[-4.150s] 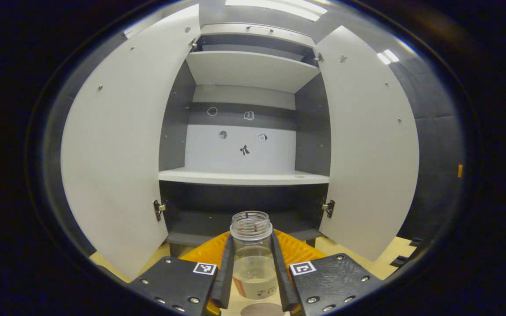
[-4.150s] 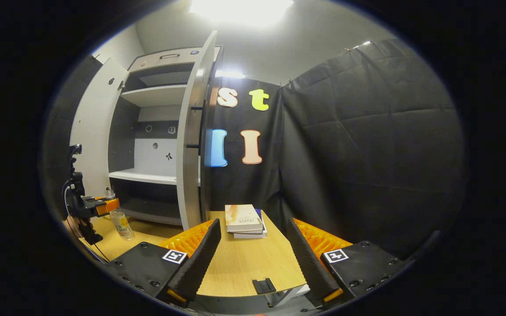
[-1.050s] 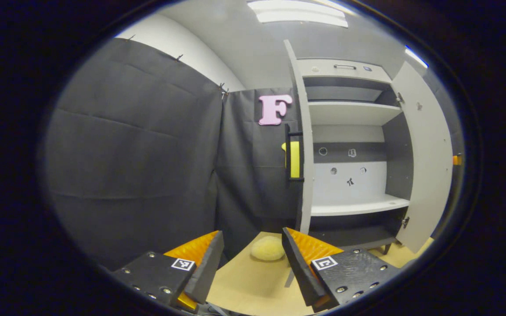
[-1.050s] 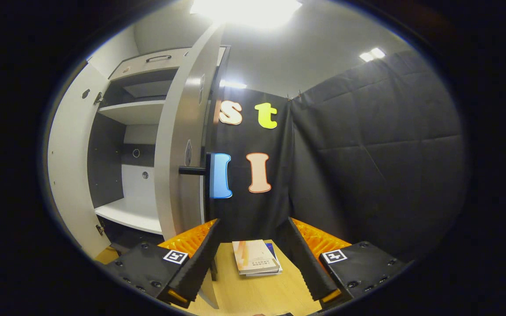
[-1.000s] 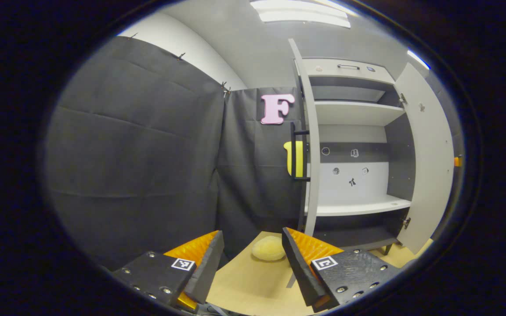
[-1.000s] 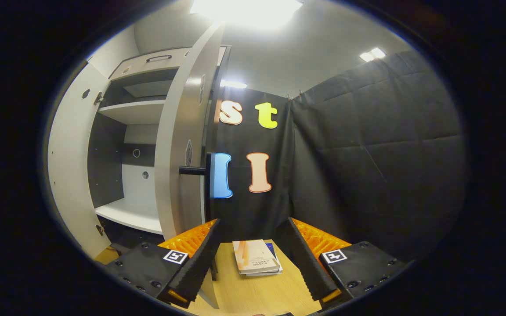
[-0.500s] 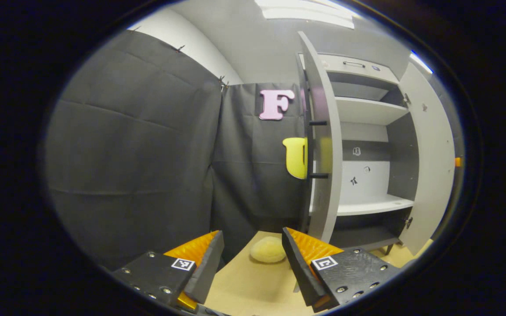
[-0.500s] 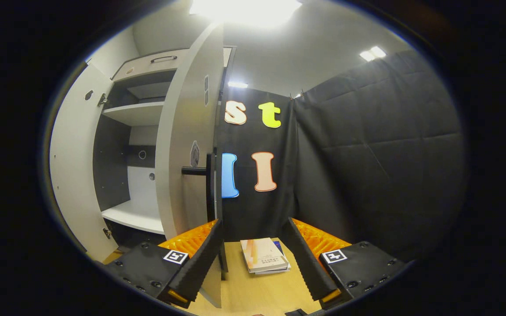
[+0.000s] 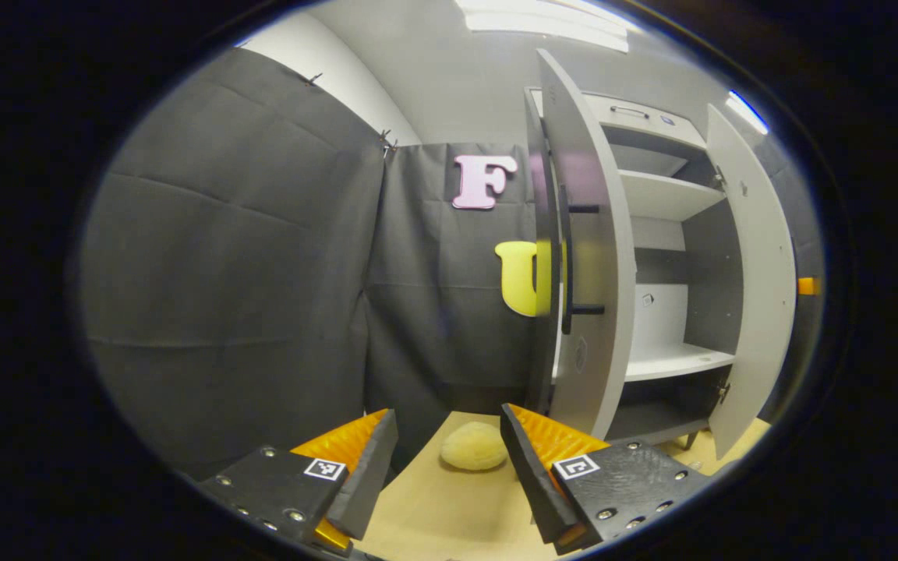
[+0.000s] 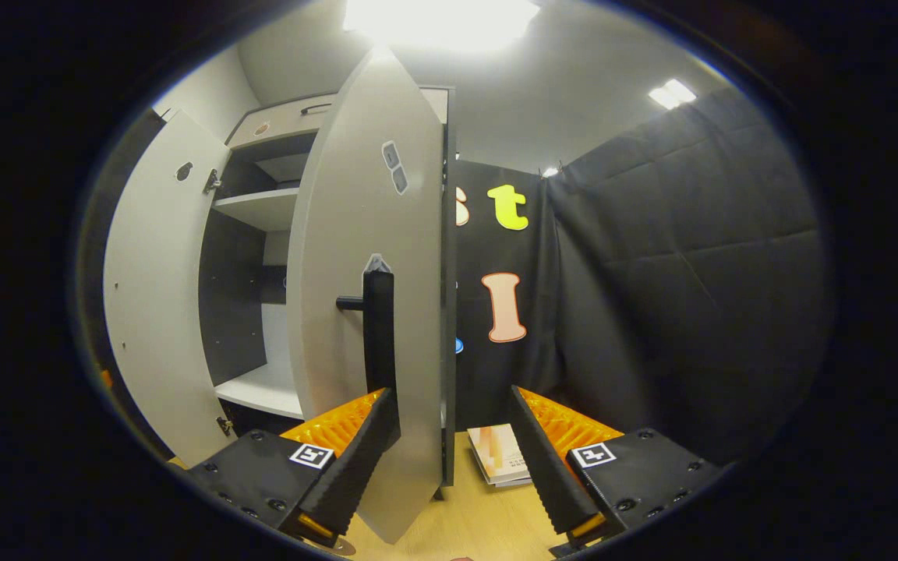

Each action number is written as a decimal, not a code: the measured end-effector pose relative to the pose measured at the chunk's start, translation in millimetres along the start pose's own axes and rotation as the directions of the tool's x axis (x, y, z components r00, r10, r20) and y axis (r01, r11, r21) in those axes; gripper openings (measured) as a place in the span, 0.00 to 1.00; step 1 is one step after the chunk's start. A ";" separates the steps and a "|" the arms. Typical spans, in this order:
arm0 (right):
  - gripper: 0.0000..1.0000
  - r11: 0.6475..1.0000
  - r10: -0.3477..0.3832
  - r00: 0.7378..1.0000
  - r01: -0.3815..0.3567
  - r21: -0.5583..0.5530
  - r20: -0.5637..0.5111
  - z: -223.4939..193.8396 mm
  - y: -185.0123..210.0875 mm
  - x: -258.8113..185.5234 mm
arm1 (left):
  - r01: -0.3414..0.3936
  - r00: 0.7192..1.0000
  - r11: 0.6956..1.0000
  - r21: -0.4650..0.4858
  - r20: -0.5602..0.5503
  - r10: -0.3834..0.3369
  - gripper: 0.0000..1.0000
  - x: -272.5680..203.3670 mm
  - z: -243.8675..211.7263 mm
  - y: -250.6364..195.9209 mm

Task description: Grasp the bottle in the cabinet with the left hand and place it on the coaster, then close the right door with the right hand and the left door with the left hand.

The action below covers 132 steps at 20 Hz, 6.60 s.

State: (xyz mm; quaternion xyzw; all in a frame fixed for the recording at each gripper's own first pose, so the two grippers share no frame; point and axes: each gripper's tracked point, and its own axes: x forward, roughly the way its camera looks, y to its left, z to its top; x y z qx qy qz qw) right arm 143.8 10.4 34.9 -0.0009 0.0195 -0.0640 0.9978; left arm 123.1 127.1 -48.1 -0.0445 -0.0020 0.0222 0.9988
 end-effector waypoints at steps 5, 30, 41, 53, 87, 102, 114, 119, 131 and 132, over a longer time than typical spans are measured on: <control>0.95 0.999 0.042 0.999 -0.042 0.003 0.001 1.0 32.3 7.7 | 0.013 1.000 1.000 -0.005 0.005 -0.013 0.82 3.5 0.9 6.8; 0.96 0.985 0.165 0.985 -0.167 -0.033 -0.058 -46.8 85.6 -1.5 | 0.134 0.991 0.991 -0.008 0.008 -0.134 0.82 57.5 75.2 -20.6; 0.96 0.994 0.108 0.988 -0.107 0.014 -0.109 -74.0 15.8 -21.2 | 0.132 0.991 0.991 0.025 0.005 -0.132 0.81 76.8 100.4 -51.1; 0.95 0.996 0.079 0.991 -0.075 0.043 -0.112 -72.0 -38.3 -31.4 | 0.162 0.987 0.985 0.059 0.014 -0.163 0.79 68.6 106.4 -93.0; 0.96 1.000 -0.024 0.988 0.023 -0.008 -0.153 -85.6 -119.7 -68.9 | 0.330 0.943 0.944 0.019 0.038 -0.330 0.80 77.5 90.2 -279.1; 0.93 0.987 0.161 0.984 -0.160 0.019 -0.072 -61.2 -89.1 -65.6 | 0.169 0.982 0.980 0.106 0.064 -0.176 0.80 -8.9 86.5 -226.1; 0.95 0.976 0.215 0.977 -0.215 0.023 0.001 -37.0 -32.6 -108.7 | 0.155 0.983 0.975 0.161 0.077 -0.168 0.80 -89.9 79.9 -180.1; 0.95 0.976 0.219 0.976 -0.219 0.004 0.021 -32.6 -23.7 -130.8 | 0.146 0.986 0.979 0.144 0.064 -0.156 0.80 -112.1 70.0 -158.7; 0.95 0.976 0.216 0.976 -0.216 -0.006 0.026 -33.7 -15.1 -152.5 | 0.139 0.988 0.980 0.146 0.051 -0.148 0.80 -132.8 62.8 -141.7; 0.95 0.976 0.216 0.976 -0.216 -0.008 0.026 -34.0 -14.6 -153.4 | 0.140 0.988 0.979 0.145 0.050 -0.149 0.80 -133.4 62.3 -141.1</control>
